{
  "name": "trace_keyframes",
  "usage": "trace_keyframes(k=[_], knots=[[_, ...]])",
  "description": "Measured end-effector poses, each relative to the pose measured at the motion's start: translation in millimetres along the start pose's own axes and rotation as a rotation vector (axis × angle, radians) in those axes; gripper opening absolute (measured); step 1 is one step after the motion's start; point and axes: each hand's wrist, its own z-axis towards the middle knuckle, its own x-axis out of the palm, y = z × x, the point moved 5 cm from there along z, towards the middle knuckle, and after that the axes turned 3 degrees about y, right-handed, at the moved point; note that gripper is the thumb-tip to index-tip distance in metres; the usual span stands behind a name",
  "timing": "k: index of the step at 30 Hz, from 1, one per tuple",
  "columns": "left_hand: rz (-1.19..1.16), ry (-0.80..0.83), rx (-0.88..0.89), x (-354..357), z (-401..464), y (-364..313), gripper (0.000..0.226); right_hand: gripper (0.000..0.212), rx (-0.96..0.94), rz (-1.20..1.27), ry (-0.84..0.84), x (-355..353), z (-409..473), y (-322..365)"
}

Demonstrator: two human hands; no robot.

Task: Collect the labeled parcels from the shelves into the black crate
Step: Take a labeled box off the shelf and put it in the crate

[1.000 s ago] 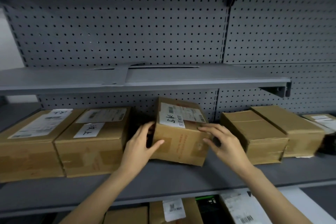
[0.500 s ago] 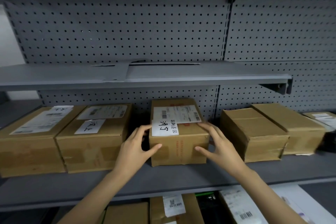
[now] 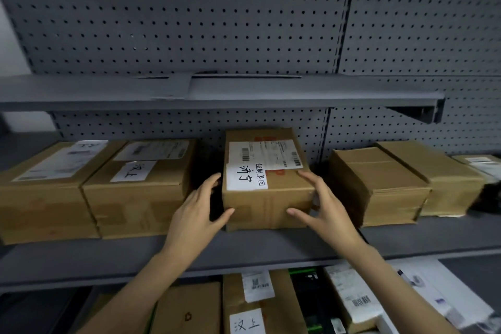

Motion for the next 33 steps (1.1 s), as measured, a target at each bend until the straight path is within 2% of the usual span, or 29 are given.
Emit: trace_keyframes(k=[2,6,12,18,24,33], knots=[[0.033,0.033,-0.038,5,-1,10,0.073,0.074,0.069,0.032,0.013,0,11,-3],[0.030,0.109,-0.055,12,-6,21,0.060,0.075,0.105,0.008,0.029,2,23,-3],[0.052,0.106,0.042,10,-3,16,0.045,0.072,0.116,-0.003,-0.011,0,9,7],[0.102,0.130,0.117,10,9,12,0.048,0.072,0.092,-0.060,-0.144,-36,-24,35],[0.220,0.100,0.295,14,26,-38,0.056,0.073,0.124,-0.116,-0.275,-75,-73,50],[-0.028,0.023,0.491,24,13,-153,0.055,0.063,0.203,-0.176,-0.374,-152,-161,49]])
